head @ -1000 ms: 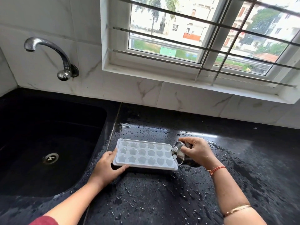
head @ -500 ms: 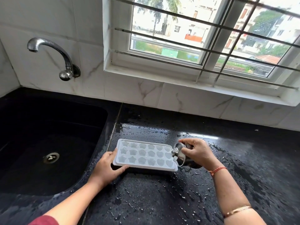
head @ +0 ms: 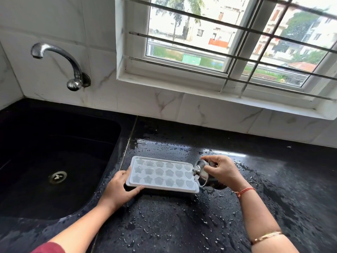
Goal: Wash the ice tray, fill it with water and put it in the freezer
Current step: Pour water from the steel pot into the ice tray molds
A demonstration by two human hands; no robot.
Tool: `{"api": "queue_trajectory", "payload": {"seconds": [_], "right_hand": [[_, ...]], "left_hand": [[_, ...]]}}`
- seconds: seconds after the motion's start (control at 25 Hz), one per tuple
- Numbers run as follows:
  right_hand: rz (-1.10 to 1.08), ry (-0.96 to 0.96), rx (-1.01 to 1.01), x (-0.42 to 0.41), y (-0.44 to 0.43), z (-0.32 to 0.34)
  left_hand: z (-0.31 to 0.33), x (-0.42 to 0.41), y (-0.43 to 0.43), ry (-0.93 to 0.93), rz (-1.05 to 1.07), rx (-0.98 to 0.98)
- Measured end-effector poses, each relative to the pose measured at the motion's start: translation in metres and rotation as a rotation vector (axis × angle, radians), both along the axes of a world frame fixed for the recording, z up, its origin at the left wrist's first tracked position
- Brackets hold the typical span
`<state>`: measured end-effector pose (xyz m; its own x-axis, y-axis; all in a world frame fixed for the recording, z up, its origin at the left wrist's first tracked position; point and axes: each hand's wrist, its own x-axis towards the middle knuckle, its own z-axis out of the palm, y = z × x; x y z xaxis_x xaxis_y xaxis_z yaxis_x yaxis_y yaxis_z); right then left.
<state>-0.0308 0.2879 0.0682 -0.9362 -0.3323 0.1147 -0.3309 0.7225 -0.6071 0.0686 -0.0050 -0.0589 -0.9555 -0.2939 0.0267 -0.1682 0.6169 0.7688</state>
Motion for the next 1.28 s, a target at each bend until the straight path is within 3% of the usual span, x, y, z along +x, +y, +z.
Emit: {"api": "queue_trajectory", "payload": {"seconds": [0.8, 1.28], "right_hand": [[0.028, 0.087, 0.033, -0.015, -0.008, -0.004], [0.021, 0.045, -0.009, -0.023, -0.006, -0.012]], "left_hand": [[0.005, 0.001, 0.002, 0.000, 0.010, -0.021], [0.008, 0.002, 0.004, -0.003, 0.012, -0.026]]}}
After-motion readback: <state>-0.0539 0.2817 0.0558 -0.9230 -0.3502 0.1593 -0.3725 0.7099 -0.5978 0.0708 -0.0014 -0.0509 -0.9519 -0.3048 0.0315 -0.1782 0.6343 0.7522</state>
